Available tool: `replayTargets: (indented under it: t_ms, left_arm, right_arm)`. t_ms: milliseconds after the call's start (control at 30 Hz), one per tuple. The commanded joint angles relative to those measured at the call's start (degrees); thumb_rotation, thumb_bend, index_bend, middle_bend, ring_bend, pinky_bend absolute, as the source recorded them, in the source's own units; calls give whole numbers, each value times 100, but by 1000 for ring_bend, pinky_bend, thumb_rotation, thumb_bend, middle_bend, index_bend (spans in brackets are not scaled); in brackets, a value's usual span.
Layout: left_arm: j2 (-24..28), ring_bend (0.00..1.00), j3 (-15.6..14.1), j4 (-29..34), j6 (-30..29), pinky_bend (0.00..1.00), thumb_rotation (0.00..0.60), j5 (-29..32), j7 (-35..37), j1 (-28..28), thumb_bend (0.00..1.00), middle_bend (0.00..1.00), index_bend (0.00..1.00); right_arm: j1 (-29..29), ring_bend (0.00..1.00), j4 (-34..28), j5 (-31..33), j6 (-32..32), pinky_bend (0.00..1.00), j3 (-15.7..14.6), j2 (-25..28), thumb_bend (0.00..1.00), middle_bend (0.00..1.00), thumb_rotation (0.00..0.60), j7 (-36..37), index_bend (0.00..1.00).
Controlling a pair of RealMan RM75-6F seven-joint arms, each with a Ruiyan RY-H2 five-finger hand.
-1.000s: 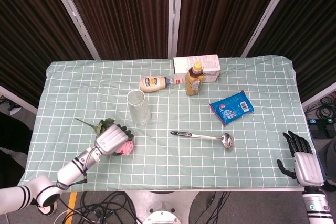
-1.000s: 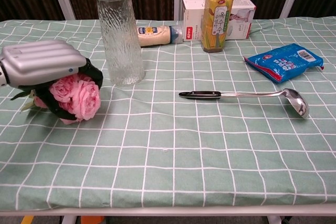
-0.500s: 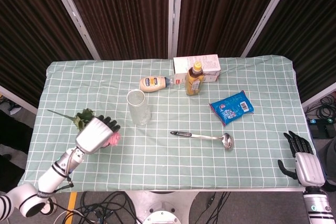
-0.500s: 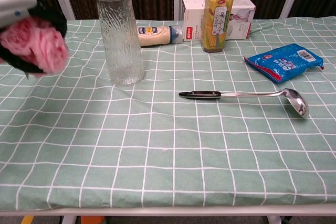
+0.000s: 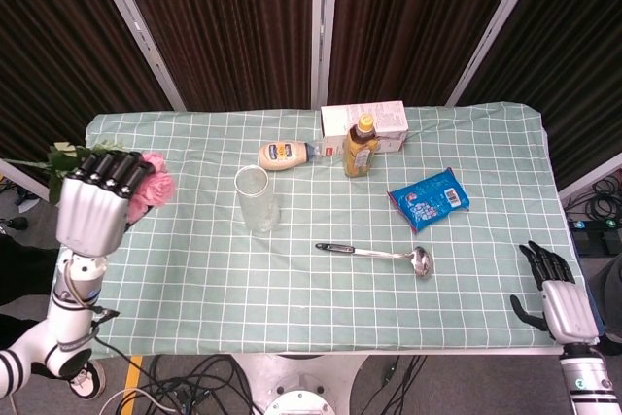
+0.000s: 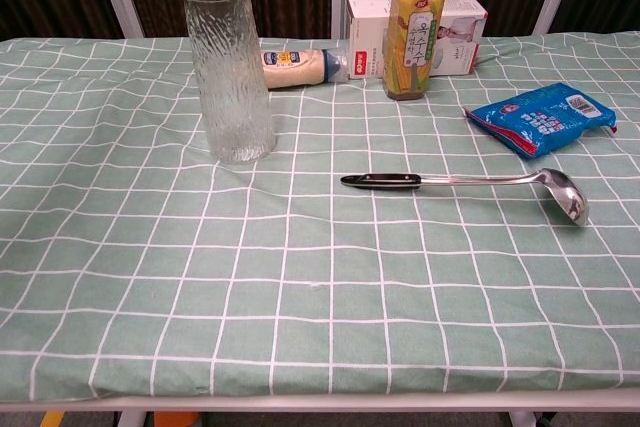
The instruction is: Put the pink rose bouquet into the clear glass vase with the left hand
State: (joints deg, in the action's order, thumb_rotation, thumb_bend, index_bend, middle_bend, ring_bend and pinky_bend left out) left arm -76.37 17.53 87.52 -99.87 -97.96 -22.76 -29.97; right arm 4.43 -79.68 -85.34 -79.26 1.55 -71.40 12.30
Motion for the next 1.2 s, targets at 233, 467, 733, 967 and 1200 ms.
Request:
replayTargets:
  t_ms: [233,467,733,967,1200]
  left_arm:
    - [-669,492,1094,601,-361,639,600,956,1690,-370,156,535,526]
    - [-1064,475,1829,1397,-318,623,600,1878,2435,-626,159,508,500]
    - [-1278,475,2519,2025,360,623,600,3170,3058,-945,160,508,498]
    - [-1248,470,3079,2296,989,616,600,4311,3174,-1217,163,501,492]
    - [-1302,470,3342,2480,1179,615,600,4949,3078,-1467,163,501,492]
  right_arm:
    - [5,0,-98,12,-95,0,74,58,289,0,600,35,0]
    - [41,0,-59,47,1,0,66,2,289,0,600,48,0]
    - [70,0,193,142,147,0,73,-47,289,0,600,323,0]
    - [67,0,483,281,287,0,95,-127,289,0,600,626,0]
    - [68,0,651,281,294,0,114,-181,290,0,600,826,0]
